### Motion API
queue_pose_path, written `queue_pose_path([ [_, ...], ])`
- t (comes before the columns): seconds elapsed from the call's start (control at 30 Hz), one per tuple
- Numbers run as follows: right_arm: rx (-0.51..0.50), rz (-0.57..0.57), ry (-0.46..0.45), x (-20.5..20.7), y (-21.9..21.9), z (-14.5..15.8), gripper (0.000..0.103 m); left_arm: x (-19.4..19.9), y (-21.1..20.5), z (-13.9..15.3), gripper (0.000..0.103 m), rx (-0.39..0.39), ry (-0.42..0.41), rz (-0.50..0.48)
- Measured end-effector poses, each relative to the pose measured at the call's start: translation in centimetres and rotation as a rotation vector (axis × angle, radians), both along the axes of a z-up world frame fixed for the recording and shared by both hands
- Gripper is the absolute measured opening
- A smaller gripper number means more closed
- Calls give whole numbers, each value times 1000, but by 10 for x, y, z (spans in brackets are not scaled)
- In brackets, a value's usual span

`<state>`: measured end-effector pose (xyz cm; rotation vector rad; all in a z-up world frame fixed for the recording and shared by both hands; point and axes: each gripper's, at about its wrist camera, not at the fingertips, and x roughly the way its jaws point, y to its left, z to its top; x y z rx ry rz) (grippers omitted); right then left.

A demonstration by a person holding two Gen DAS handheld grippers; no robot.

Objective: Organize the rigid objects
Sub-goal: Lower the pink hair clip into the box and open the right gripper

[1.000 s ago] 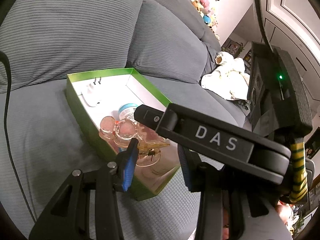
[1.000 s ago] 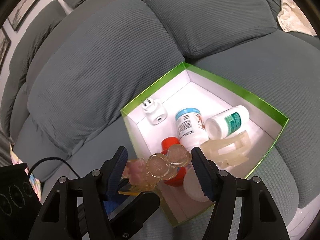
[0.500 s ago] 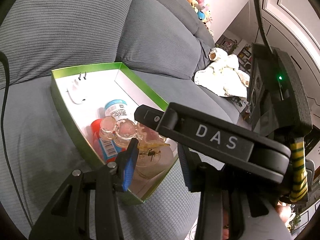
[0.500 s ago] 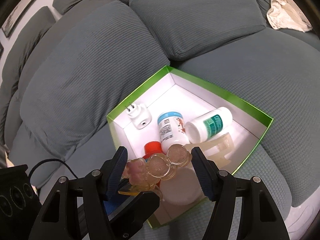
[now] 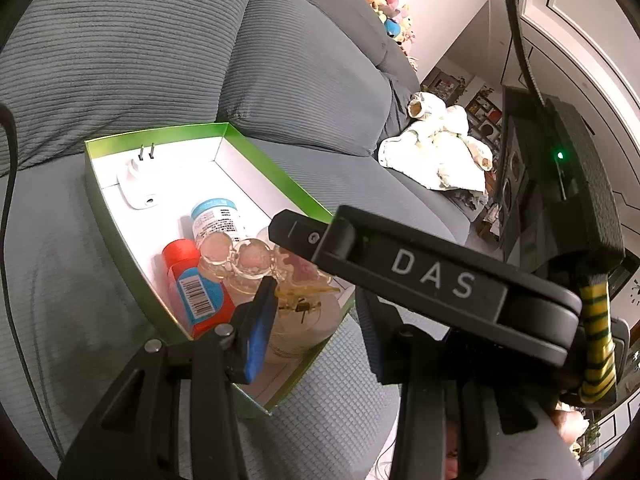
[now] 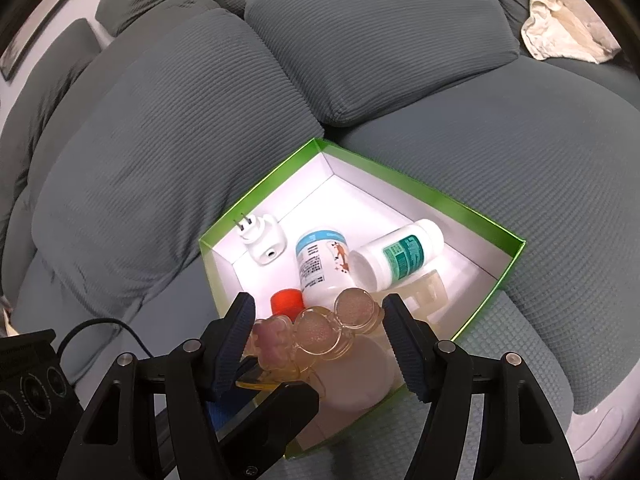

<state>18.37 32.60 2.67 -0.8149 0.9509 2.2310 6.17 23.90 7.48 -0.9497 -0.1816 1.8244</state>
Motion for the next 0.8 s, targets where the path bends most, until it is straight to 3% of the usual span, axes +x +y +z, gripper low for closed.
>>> queue_pose_path([
  [0.8,8,-31,6,9,14,1,69,8,12,3,37,18,4,-20],
])
